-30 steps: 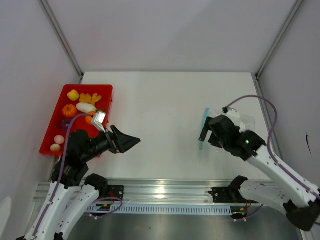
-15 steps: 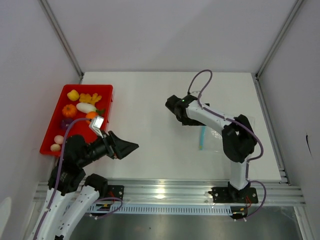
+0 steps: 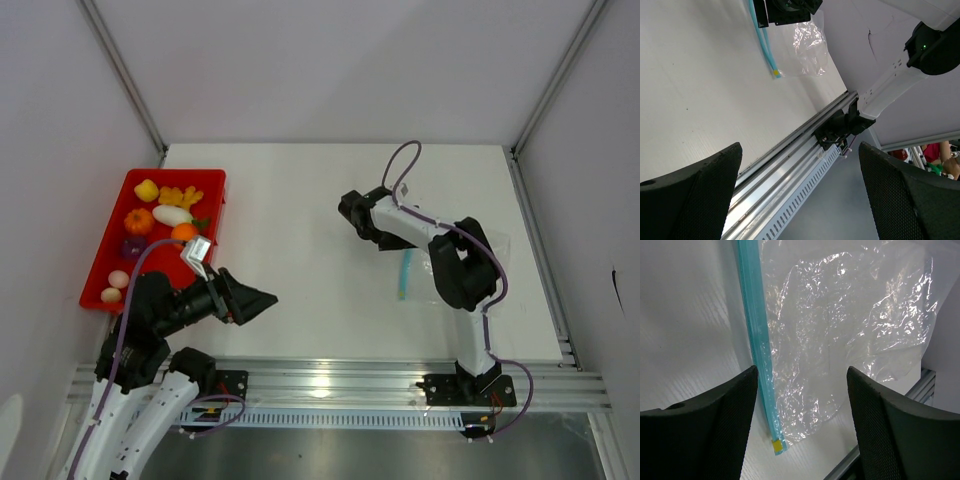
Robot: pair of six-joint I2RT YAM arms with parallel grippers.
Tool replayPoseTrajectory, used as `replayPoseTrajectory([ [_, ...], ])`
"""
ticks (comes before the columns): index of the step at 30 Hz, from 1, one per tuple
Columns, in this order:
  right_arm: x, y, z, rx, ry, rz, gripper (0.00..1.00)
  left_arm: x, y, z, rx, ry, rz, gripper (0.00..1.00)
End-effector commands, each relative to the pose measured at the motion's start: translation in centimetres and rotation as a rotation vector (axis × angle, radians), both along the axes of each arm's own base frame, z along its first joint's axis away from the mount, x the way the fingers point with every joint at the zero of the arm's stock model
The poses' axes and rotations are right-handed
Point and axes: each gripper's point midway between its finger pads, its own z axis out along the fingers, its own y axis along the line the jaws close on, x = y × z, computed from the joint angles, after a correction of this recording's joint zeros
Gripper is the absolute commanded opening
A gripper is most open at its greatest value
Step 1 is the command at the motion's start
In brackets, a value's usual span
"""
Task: Place the food in the zip-top bag and seal the zipper
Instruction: Pick up the zipper food storage bag at the center of the board.
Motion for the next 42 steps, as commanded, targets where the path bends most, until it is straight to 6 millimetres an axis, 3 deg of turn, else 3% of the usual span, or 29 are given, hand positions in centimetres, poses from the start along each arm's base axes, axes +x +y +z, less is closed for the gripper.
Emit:
replayPoseTrajectory([
  [1, 1.3, 0.5, -0.3, 0.006, -0.041, 0.001, 0.73, -0.1, -0.1, 0.1, 0.008, -0.019, -0.023, 1.0],
  [10, 1.3, 0.2, -2.7, -0.024, -0.002, -0.009, 0.74, 0.0, -0.2, 0.0, 0.02, -0.022, -0.031, 1.0],
  [24, -0.5, -3.0, -3.4, -0.132, 0.006, -0.037, 0.68, 0.6, -1.1, -0.7, 0.008, 0.018, -0.07, 1.0],
  [27, -0.7, -4.1, -3.3, -0.161, -0.001, -0.054, 0.57, 0.7, -1.2, -0.9, 0.002, 0.029, -0.076, 1.0],
  [30, -0.9, -4.5, -2.7, -0.166, -0.02, -0.055, 0.38, 0.7, -1.4, -1.1, -0.003, 0.04, -0.084, 0.99],
  [32, -1.1, -4.5, -2.2, -0.154, -0.027, -0.049, 0.0, 0.9, -1.6, -1.2, -0.011, 0.043, -0.088, 0.99],
  [36, -1.6, -2.8, 0.0, -0.108, -0.048, 0.009, 0.0, 1.2, -2.0, -1.9, -0.017, 0.075, -0.104, 0.97],
  [41, -2.9, 3.7, 3.0, 0.211, -0.057, 0.184, 0.0, 1.7, -2.5, -2.7, -0.028, 0.098, -0.124, 0.94],
  [42, -2.5, 5.4, 5.0, 0.326, -0.118, 0.229, 0.0, 1.8, -2.5, -2.8, -0.027, 0.1, -0.124, 0.94],
])
